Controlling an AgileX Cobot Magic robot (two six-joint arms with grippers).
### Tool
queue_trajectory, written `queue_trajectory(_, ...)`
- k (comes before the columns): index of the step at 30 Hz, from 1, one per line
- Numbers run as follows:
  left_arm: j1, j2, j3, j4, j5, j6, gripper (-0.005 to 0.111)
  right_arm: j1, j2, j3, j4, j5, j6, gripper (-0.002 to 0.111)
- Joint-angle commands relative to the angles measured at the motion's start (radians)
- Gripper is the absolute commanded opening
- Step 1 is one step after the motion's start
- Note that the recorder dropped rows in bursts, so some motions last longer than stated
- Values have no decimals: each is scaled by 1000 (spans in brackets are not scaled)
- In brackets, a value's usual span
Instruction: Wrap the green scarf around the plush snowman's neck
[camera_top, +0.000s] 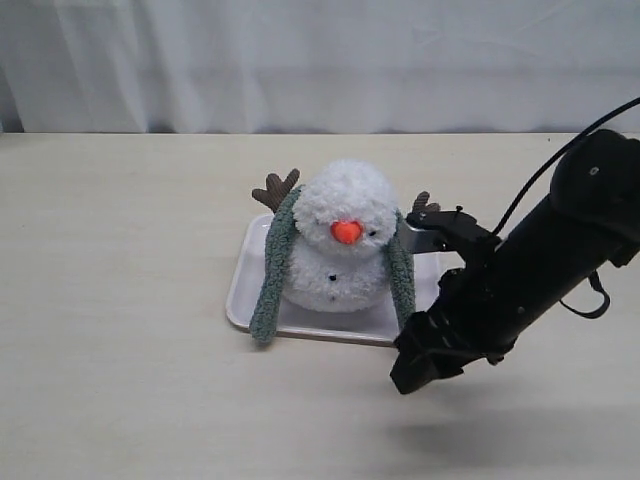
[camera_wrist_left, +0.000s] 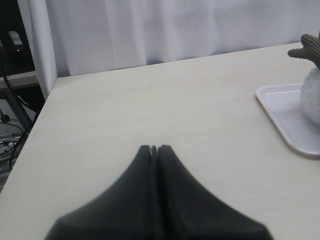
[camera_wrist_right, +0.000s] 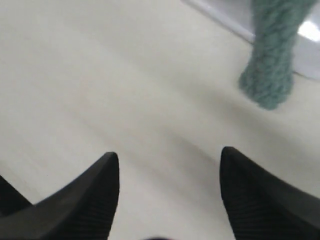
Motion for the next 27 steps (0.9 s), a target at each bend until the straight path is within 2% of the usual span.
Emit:
queue_trajectory(1,1,-3,3,-4,-12,-4,0,67,-63,35,15,-32,-29,57)
queue_trajectory(5,1,-3,3,-4,-12,-4,0,142,-104,37,114,-172,-52,57)
queue_trajectory(9,1,-3,3,-4,-12,-4,0,301,-103,37,111,-397,-55,57)
queue_trajectory(13,1,-3,3,-4,-12,-4,0,434,-52,35,111,-648,34,57)
queue_trajectory(16,1,-3,3,-4,-12,-4,0,480,2,10,111,-765,99,57)
queue_trajectory(27,1,-3,3,-1,-10,-4,0,528,256,-186,31,-763,119,56)
